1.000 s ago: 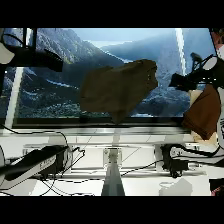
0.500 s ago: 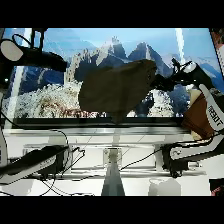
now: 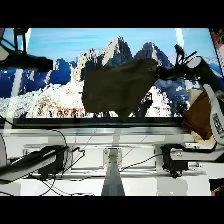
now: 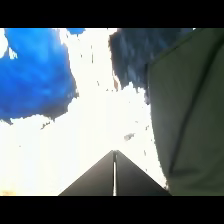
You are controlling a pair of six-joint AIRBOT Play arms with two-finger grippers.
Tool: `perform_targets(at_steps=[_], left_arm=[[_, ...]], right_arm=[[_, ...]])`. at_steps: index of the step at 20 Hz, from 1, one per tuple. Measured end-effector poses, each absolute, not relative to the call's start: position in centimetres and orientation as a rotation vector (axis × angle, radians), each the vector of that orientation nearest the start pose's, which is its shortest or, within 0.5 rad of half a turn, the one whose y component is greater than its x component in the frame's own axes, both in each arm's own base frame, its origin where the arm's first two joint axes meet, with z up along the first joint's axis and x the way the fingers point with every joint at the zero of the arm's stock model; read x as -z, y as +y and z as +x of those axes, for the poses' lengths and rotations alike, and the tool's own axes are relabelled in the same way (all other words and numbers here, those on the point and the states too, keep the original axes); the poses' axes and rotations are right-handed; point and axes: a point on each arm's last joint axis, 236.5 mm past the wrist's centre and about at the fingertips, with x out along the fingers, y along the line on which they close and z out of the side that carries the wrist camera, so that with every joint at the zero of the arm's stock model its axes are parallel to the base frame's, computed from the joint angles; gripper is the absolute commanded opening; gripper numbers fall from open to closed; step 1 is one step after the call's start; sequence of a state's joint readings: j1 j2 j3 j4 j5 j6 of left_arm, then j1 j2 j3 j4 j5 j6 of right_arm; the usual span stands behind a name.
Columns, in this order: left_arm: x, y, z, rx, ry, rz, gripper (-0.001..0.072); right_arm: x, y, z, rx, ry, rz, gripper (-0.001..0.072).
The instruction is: Fold the clothes and pants, and hang the long-sleeved shirts on hangers.
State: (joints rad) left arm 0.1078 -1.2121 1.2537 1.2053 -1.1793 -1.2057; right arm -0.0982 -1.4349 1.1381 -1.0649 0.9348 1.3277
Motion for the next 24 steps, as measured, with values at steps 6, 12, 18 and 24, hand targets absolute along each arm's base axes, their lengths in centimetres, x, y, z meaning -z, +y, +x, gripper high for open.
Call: perform_targets(at_steps=[6, 12, 18, 24], left_arm=[[-0.5, -9.1, 35.3, 0.515, 1.194, -0.358, 0.0682], [5.4, -16.7, 34.8, 0.570, 1.243, -0.535, 0.0595], [9.6, -19.3, 37.3, 0.500, 1.223, -0.521, 0.0408], [11.0, -19.4, 38.7, 0.462, 1.207, -0.510, 0.0010]], right_arm=[[-2.7, 3.6, 41.7, -0.228, 1.093, 0.201, 0.0018], [-2.6, 2.8, 39.6, -0.227, 1.164, 0.135, 0.0018], [-2.3, 2.8, 38.5, -0.235, 1.207, 0.124, 0.0018], [-2.4, 3.2, 37.8, -0.251, 1.230, 0.134, 0.0018]])
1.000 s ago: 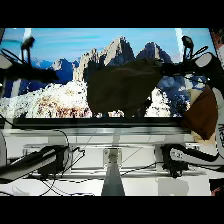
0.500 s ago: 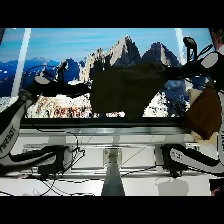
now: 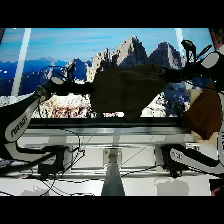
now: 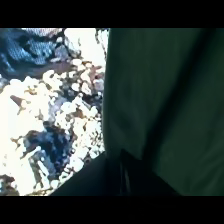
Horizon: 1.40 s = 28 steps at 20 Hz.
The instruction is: Fold the clothes and pants, and hang the long-sleeved shirts on hangers.
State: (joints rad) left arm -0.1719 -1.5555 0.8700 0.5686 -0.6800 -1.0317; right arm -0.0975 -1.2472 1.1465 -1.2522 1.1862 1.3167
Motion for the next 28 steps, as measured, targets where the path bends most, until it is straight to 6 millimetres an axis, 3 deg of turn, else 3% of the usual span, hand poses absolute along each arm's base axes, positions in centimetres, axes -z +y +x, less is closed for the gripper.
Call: perform_targets(at_steps=[3, 5, 7, 9, 11, 13, 16, 18, 20, 22, 24, 26, 28], left_arm=[[9.7, -19.2, 40.8, 0.455, 1.144, -0.496, 0.0009], [6.6, -18.8, 43.2, 0.467, 1.057, -0.468, 0.0009], [1.6, -17.9, 45.9, 0.481, 0.928, -0.401, 0.0009], [-5.7, -16.4, 48.1, 0.485, 0.754, -0.307, 0.0009], [-13.9, -14.6, 48.7, 0.465, 0.564, -0.215, 0.0009], [-23.4, -12.6, 47.4, 0.422, 0.336, -0.137, 0.0010], [-35.2, -10.4, 42.1, 0.369, 0.043, -0.076, 0.0010], [-41.0, -9.5, 37.4, 0.353, -0.108, -0.050, 0.0010], [-45.2, -8.6, 32.7, 0.333, -0.231, -0.016, 0.0009], [-47.8, -8.1, 28.6, 0.322, -0.312, 0.021, 0.0009], [-48.8, -8.1, 25.5, 0.329, -0.347, 0.049, 0.0009], [-47.6, -8.4, 24.3, 0.349, -0.288, 0.044, 0.0009], [-43.5, -8.4, 25.7, 0.347, -0.117, 0.029, 0.0009]], right_arm=[[-4.2, 4.0, 37.9, -0.275, 1.179, 0.152, 0.0018], [-6.7, 4.0, 38.4, -0.277, 1.096, 0.136, 0.0017], [-10.3, 3.6, 39.0, -0.260, 0.986, 0.097, 0.0018], [-14.9, 3.1, 39.4, -0.238, 0.851, 0.056, 0.0018], [-20.3, 2.9, 39.2, -0.222, 0.705, 0.024, 0.0018], [-26.1, 2.8, 38.3, -0.209, 0.556, -0.003, 0.0018], [-34.1, 3.2, 35.3, -0.204, 0.352, -0.032, 0.0018], [-38.3, 4.0, 32.5, -0.217, 0.236, -0.034, 0.0018], [-41.4, 4.9, 29.5, -0.241, 0.146, -0.031, 0.0018], [-43.4, 6.1, 26.5, -0.279, 0.084, -0.021, 0.0018], [-44.4, 7.2, 23.9, -0.315, 0.051, -0.019, 0.0017], [-44.0, 7.8, 22.6, -0.340, 0.067, -0.022, 0.0016], [-42.3, 8.0, 23.1, -0.349, 0.121, -0.009, 0.0017]])
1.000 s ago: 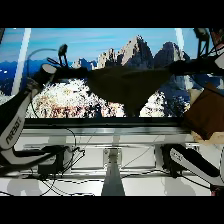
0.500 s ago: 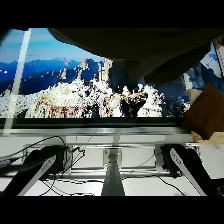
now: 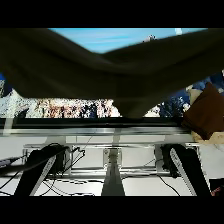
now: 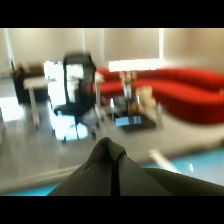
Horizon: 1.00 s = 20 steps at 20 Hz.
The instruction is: Fold the clothes and pants, and hang the long-sleeved shirts on hangers.
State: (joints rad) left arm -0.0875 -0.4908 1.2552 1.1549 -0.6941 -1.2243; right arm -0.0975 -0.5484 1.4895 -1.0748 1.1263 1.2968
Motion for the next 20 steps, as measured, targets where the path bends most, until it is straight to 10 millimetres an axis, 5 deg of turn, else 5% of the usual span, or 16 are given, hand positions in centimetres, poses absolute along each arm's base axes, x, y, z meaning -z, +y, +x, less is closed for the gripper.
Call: perform_targets(at_steps=[4, 8, 12, 13, 14, 15, 20], left_arm=[[-31.7, -7.8, 32.9, 0.290, 0.265, -0.032, 0.0010], [-17.1, -8.5, 41.1, 0.255, 0.623, -0.081, 0.0011], [-5.6, -9.3, 45.9, 0.222, 0.818, -0.160, 0.0020], [-3.6, -9.4, 46.6, 0.214, 0.843, -0.183, 0.0171], [-2.2, -9.5, 47.2, 0.205, 0.855, -0.201, 0.0502], [-1.2, -9.5, 47.7, 0.198, 0.862, -0.214, 0.0693], [-1.2, -8.2, 48.1, 0.179, 0.848, -0.212, 0.0701]], right_arm=[[-34.9, 7.4, 29.4, -0.351, 0.353, 0.075, 0.0017], [-23.3, 7.2, 38.1, -0.351, 0.641, 0.208, 0.0018], [-11.5, 7.1, 45.5, -0.300, 0.831, 0.307, 0.0052], [-9.2, 6.9, 46.7, -0.280, 0.856, 0.326, 0.0223], [-7.4, 6.6, 47.7, -0.257, 0.870, 0.344, 0.0441], [-5.7, 6.1, 48.6, -0.229, 0.883, 0.361, 0.0464], [-1.3, 0.0, 49.0, -0.076, 0.955, 0.375, 0.0449]])
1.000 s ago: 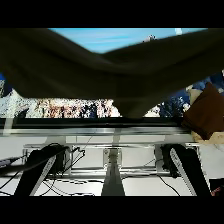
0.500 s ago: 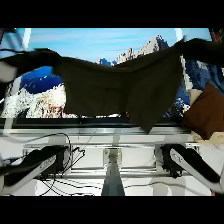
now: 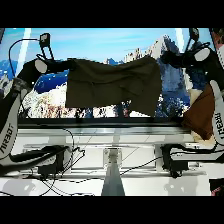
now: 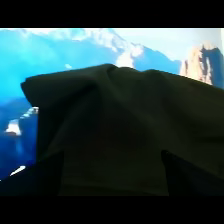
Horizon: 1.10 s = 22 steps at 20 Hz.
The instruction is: Fold the clothes and pants, and hang the long-sleeved shirts on hangers.
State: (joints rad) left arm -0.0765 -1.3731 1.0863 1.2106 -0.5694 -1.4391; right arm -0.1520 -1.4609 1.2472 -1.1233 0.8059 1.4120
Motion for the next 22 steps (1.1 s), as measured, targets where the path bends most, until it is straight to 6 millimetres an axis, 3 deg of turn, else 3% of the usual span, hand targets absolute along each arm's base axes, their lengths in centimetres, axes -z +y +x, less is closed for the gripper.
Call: perform_targets(at_steps=[3, 6, 9, 15, 16, 18, 21, 22], left_arm=[[-2.5, -5.6, 47.0, 0.149, 0.868, -0.208, 0.0698], [-2.2, -2.3, 44.3, 0.117, 0.972, -0.220, 0.0698], [-0.8, 0.4, 41.0, 0.103, 1.110, -0.234, 0.0634], [2.2, 3.1, 36.4, 0.158, 1.314, -0.222, 0.0634], [2.9, 3.2, 35.9, 0.170, 1.341, -0.231, 0.0633], [4.3, 2.5, 35.0, 0.216, 1.391, -0.257, 0.0634], [6.3, 1.2, 34.1, 0.275, 1.444, -0.323, 0.0634], [6.9, 0.8, 33.8, 0.290, 1.461, -0.340, 0.0634]], right_arm=[[1.0, -4.3, 46.4, -0.005, 1.069, 0.415, 0.0448], [3.9, -6.0, 42.9, -0.007, 1.213, 0.464, 0.0449], [6.6, -4.4, 40.3, -0.081, 1.326, 0.556, 0.0449], [10.2, -1.6, 39.0, -0.157, 1.413, 0.692, 0.0427], [10.6, -1.1, 39.1, -0.165, 1.418, 0.699, 0.0378], [11.1, 0.1, 39.4, -0.184, 1.422, 0.707, 0.0377], [11.7, 0.3, 40.2, -0.180, 1.398, 0.688, 0.0261], [11.8, 0.4, 40.3, -0.178, 1.393, 0.683, 0.0260]])
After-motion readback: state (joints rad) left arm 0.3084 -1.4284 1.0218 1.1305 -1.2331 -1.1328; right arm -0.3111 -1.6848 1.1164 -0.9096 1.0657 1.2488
